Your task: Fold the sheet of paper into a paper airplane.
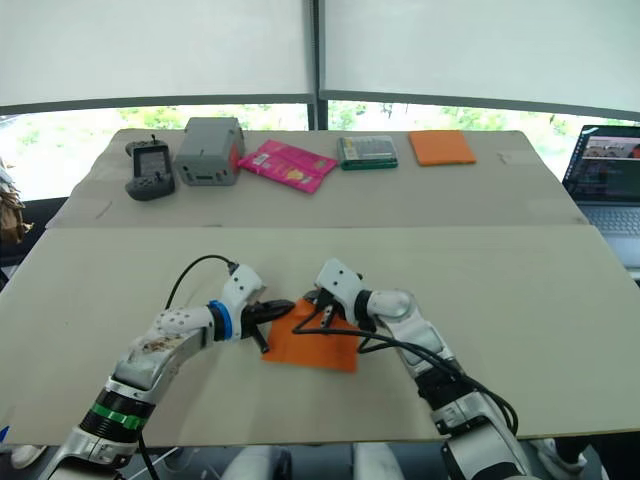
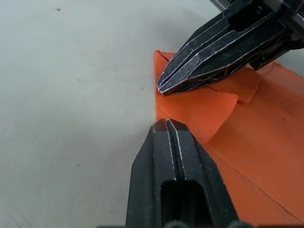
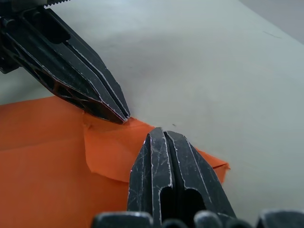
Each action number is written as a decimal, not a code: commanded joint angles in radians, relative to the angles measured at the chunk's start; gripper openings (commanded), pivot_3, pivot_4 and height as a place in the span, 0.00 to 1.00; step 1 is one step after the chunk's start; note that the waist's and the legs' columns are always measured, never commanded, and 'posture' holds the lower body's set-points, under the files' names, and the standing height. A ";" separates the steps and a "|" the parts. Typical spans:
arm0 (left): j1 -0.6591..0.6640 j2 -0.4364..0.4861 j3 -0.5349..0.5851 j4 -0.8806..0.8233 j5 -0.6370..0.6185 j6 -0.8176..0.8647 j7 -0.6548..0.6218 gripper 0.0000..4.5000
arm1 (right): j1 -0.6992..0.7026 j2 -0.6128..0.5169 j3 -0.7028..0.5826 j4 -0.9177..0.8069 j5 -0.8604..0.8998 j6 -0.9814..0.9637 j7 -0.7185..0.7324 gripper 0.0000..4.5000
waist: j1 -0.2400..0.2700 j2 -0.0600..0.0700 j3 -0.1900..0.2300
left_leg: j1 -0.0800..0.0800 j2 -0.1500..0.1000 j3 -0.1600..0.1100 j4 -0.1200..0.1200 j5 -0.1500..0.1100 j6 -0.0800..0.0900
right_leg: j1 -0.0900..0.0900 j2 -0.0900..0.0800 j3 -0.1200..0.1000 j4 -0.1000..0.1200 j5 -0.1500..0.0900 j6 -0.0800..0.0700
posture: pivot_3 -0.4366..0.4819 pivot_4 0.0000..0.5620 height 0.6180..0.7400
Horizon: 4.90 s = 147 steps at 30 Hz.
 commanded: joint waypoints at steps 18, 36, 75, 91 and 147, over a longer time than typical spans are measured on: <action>0.037 -0.010 -0.018 0.025 0.023 0.033 0.010 0.00 | -0.011 -0.013 -0.135 0.022 0.063 -0.074 -0.086 0.00 | 0.009 0.000 -0.001 | 0.014 0.000 0.000 -0.002 0.000 0.000 | 0.016 0.000 0.000 -0.005 0.000 0.000 | 0.48 0.27 1.00; 0.021 -0.026 0.046 0.049 -0.005 0.065 0.007 0.00 | 0.114 -0.064 0.025 -0.050 -0.052 -0.089 -0.001 0.00 | 0.009 0.000 -0.001 | 0.014 0.000 0.000 -0.002 0.000 0.000 | 0.016 0.000 0.000 -0.006 0.000 0.000 | 0.48 0.27 1.00; -0.119 -0.064 -0.127 0.247 0.070 -0.095 -0.228 0.00 | 0.313 -0.278 -0.244 -0.502 0.080 0.211 -0.013 0.00 | 0.039 -0.001 0.000 | 0.008 -0.001 -0.001 -0.001 -0.001 0.001 | 0.015 0.000 -0.002 -0.012 0.000 0.000 | 0.48 0.27 1.00; -0.145 -0.109 -0.130 0.310 0.095 -0.125 -0.257 0.00 | 0.358 -0.354 -0.191 -0.372 0.014 0.024 -0.003 0.00 | 0.029 -0.001 0.000 | 0.016 -0.002 -0.001 -0.001 -0.002 0.003 | 0.028 0.001 -0.003 -0.016 -0.001 0.002 | 0.48 0.27 1.00; -0.076 -0.123 -0.093 0.239 0.094 -0.114 -0.184 0.00 | -0.054 -0.290 -0.175 -0.157 0.498 0.812 0.226 0.42 | 0.029 0.000 0.000 | 0.014 0.000 -0.002 -0.001 -0.004 0.007 | 0.026 0.000 -0.003 -0.018 -0.001 0.002 | 0.48 0.27 1.00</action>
